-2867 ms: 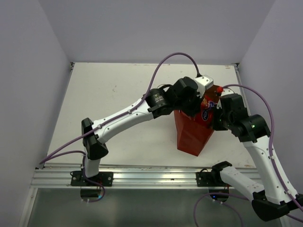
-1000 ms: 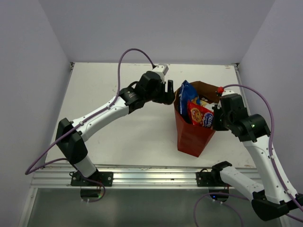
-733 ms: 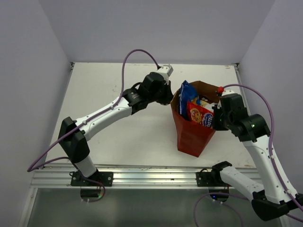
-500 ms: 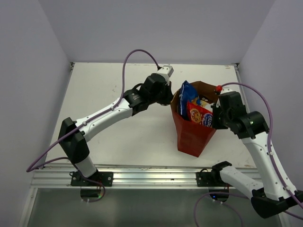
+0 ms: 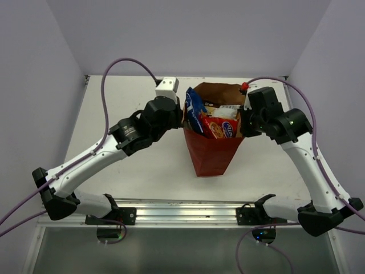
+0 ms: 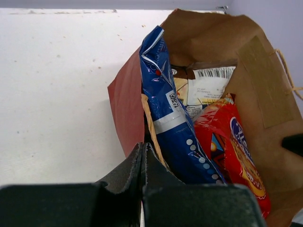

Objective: Place the snacks into the paper bag

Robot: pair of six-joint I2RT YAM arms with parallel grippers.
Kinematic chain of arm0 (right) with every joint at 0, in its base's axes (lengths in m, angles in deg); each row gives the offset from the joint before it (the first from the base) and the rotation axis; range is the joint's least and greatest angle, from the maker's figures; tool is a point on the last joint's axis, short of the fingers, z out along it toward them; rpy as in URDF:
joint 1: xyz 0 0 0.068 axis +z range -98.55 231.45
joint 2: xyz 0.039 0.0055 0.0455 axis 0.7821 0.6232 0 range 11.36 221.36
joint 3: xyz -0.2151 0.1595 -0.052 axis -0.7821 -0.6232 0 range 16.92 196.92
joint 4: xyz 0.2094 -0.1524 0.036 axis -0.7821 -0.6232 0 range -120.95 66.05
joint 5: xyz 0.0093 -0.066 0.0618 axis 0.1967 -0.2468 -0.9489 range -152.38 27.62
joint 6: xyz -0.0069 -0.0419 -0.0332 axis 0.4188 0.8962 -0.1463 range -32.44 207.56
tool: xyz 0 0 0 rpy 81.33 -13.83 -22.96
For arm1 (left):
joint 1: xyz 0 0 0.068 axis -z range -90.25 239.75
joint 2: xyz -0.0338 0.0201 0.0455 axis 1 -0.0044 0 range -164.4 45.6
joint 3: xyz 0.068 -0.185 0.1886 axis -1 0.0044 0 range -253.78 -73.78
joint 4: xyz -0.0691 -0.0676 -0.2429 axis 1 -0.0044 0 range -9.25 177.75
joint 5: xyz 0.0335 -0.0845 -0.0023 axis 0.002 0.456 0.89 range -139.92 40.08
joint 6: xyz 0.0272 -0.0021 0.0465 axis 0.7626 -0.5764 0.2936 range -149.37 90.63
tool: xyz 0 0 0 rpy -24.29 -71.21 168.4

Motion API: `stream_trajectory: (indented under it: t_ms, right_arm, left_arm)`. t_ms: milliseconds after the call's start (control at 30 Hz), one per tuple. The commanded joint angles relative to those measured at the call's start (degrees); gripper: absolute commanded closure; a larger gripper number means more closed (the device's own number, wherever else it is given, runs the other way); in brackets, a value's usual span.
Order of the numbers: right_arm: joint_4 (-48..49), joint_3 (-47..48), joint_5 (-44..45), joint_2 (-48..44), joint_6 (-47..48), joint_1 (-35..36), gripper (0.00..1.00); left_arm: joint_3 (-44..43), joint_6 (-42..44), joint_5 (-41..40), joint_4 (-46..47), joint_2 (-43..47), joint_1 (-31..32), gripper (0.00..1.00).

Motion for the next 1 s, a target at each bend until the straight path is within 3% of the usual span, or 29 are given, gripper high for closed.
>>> stream_trajectory:
  t_ms: [0,200,400,600,700,733,767,867,900,967]
  right_arm:
    - [5.14,5.09,1.39,1.23,0.67,5.29,1.0]
    - [7.33,4.31,4.65,4.39,-2.05,14.09,1.0]
    - [12.69,-3.76,3.95,4.05,-3.99,15.95,1.0]
    - [12.96,-6.77,4.65,3.08,-4.69,16.04,1.0]
    - [11.82,-6.77,4.74,2.64,-5.3,16.12,0.67]
    - [11.64,-6.51,4.91,2.29,-5.39,16.04,0.51]
    - [11.56,-6.07,5.18,1.5,-5.48,16.04,0.45]
    - [9.89,-1.25,7.81,0.88,-6.1,16.04,0.36]
    - [9.02,2.68,8.69,1.32,-6.19,16.12,0.36]
    - [5.69,6.31,13.42,1.93,-6.1,16.04,0.38]
  left_arm:
    - [0.5,-2.31,-7.9,1.5,3.16,-0.08,1.0]
    - [4.1,-4.33,-10.89,-1.67,5.36,-0.08,1.0]
    - [12.88,-7.85,-12.48,-2.38,8.78,-0.08,1.0]
    - [15.27,-8.21,-11.34,-1.15,9.93,-0.08,1.0]
    - [13.62,-6.63,-11.34,-0.36,9.58,-0.08,1.0]
    - [12.73,-6.19,-11.42,-0.27,9.32,-0.08,1.0]
    - [11.68,-5.66,-11.51,-0.01,8.62,-0.08,1.0]
    - [5.18,-1.89,-11.43,2.18,6.86,-0.08,0.7]
    - [1.08,0.47,-11.43,2.8,6.33,0.01,0.51]
    - [-5.34,2.95,-13.08,3.95,4.75,0.19,0.34]
